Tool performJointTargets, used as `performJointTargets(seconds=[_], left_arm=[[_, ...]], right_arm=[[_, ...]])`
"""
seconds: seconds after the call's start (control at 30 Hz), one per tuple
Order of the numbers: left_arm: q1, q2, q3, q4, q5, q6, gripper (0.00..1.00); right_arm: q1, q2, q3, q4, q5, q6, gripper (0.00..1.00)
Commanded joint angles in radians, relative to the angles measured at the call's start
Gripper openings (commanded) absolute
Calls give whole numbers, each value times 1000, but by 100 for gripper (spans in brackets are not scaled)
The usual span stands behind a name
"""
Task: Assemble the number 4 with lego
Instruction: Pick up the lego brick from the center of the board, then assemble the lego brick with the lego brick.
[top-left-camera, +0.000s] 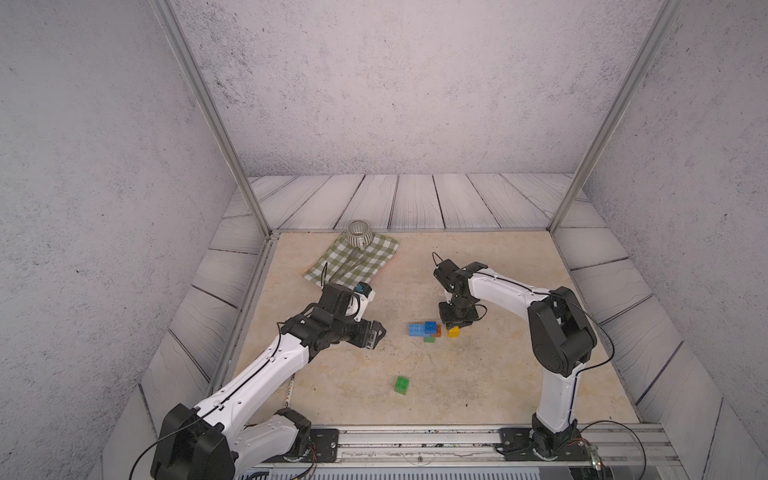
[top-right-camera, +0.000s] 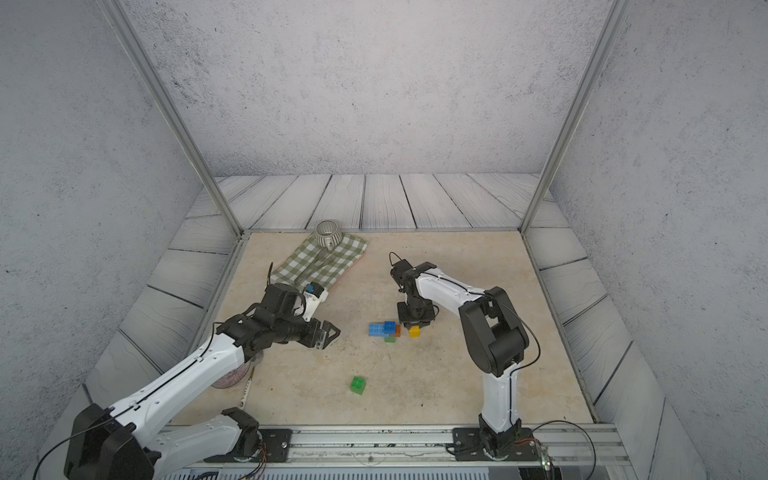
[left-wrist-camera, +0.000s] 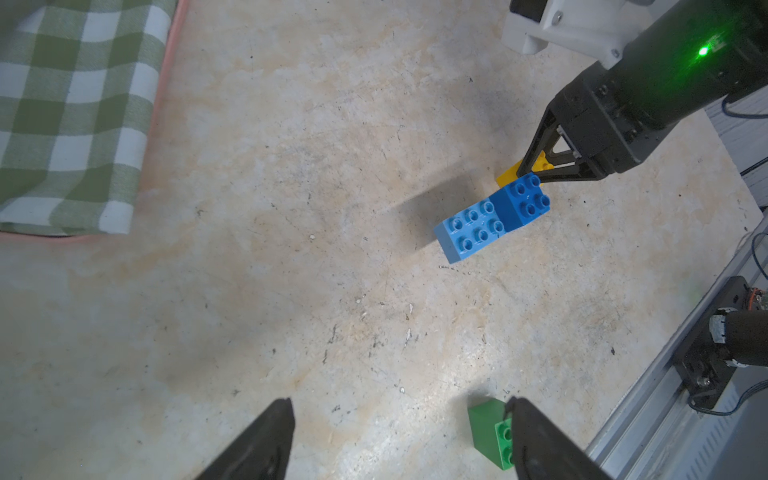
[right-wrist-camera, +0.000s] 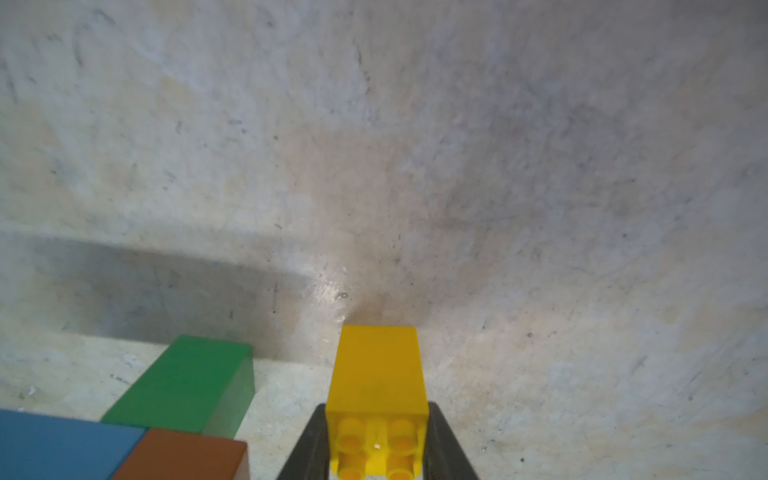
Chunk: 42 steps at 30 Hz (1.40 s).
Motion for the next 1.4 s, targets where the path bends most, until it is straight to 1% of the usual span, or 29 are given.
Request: performJointTargets(seconds=[0.0,0.1,0.17,0.2,0.37,0.53,0.77,0.97,1.07,1.37], left_arm=[[8,-17,-12,2,-8,-3,84],[9,-21,-13,1,-11,-7,84],[9,-24,-13,2,-13,-7,84],[8,-25,-12,0,-14,-8,84],[9,-29,-9,-1,-22,-10,84],[9,-30,-9,-3,-29,-12,84],[11,-30,-8,-4,-39,-12,84],[12,-28,-8,-5,-40,-13,84],[14,-30,-8,-5,-39,-14,84],[15,-35,-9,-8,-42,-16,84]], right_arm=[[-1,-38,6,-72,28,39,27],[-2,-78,36,-142,30,87,23],[-1,-108,59,-188,28,126,16],[-1,-120,70,-206,23,141,15],[2,-184,127,-259,-27,208,14],[35,-191,190,-291,-37,249,14],[109,-148,277,-300,-33,303,15],[187,-57,399,-368,24,309,15],[202,-19,435,-391,42,309,15],[207,24,440,-378,42,287,14]])
